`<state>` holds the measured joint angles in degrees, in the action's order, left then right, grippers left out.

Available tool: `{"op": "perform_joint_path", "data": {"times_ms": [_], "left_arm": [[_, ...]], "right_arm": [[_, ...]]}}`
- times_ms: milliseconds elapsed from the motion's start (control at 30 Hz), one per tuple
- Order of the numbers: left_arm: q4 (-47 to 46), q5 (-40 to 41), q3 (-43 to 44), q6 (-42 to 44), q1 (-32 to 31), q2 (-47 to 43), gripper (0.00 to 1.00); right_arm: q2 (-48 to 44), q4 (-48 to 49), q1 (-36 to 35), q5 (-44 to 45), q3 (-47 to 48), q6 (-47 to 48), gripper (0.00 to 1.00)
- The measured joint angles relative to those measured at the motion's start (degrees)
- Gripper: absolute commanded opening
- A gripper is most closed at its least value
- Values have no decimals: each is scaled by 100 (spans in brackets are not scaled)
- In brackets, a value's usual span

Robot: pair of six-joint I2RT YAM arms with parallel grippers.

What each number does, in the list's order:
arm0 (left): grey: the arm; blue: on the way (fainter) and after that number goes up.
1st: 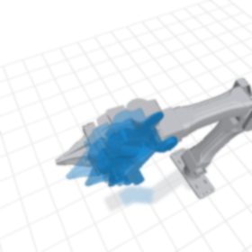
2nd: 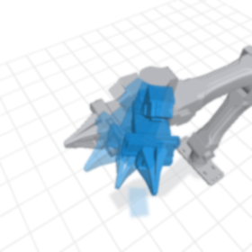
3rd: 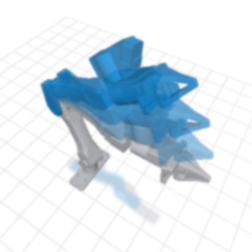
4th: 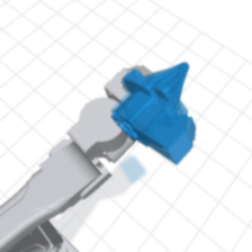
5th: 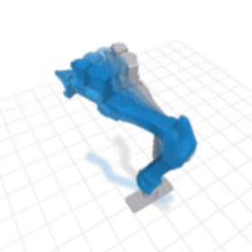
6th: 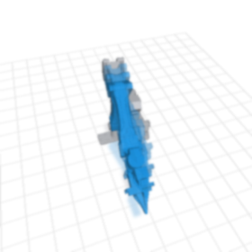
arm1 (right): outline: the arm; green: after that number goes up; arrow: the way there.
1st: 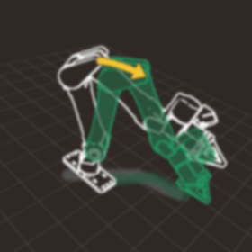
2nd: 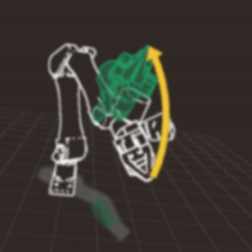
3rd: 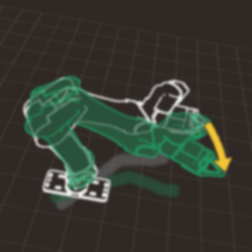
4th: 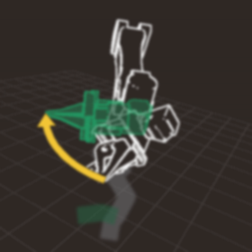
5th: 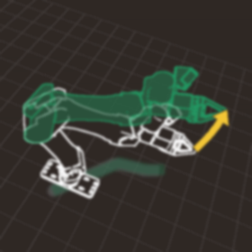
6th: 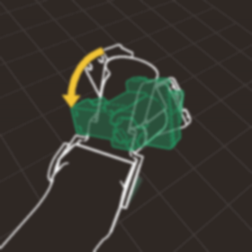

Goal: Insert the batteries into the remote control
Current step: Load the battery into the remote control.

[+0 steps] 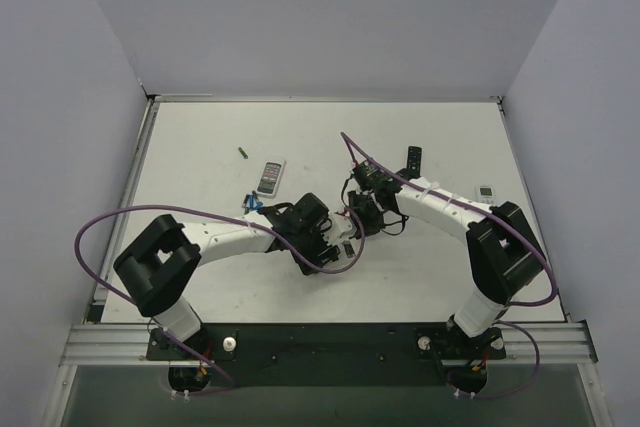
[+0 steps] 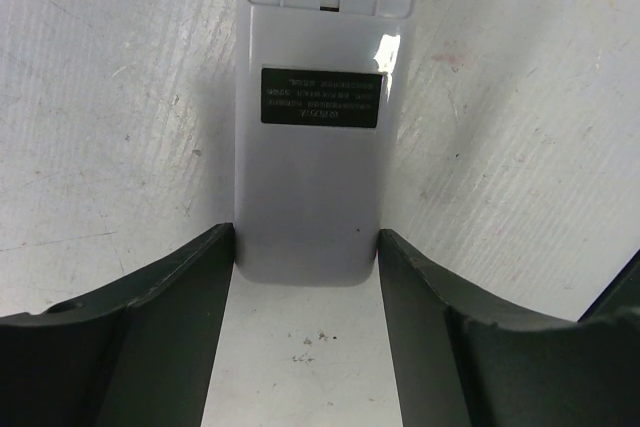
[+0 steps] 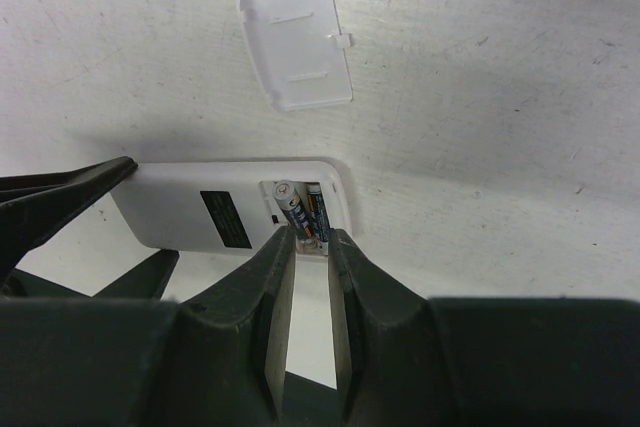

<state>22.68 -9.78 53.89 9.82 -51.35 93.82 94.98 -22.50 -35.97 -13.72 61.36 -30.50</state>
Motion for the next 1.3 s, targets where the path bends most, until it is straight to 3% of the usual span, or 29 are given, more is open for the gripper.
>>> {"op": "perform_joint_path", "data": {"times_ms": [900, 1300], "left_arm": [[127, 221, 138, 96, -184, 92, 57], [146, 229, 162, 107, -197, 109, 55]], "right_arm": [[619, 258, -2, -468, 282, -144, 16], [629, 254, -2, -479, 284, -142, 8]]}}
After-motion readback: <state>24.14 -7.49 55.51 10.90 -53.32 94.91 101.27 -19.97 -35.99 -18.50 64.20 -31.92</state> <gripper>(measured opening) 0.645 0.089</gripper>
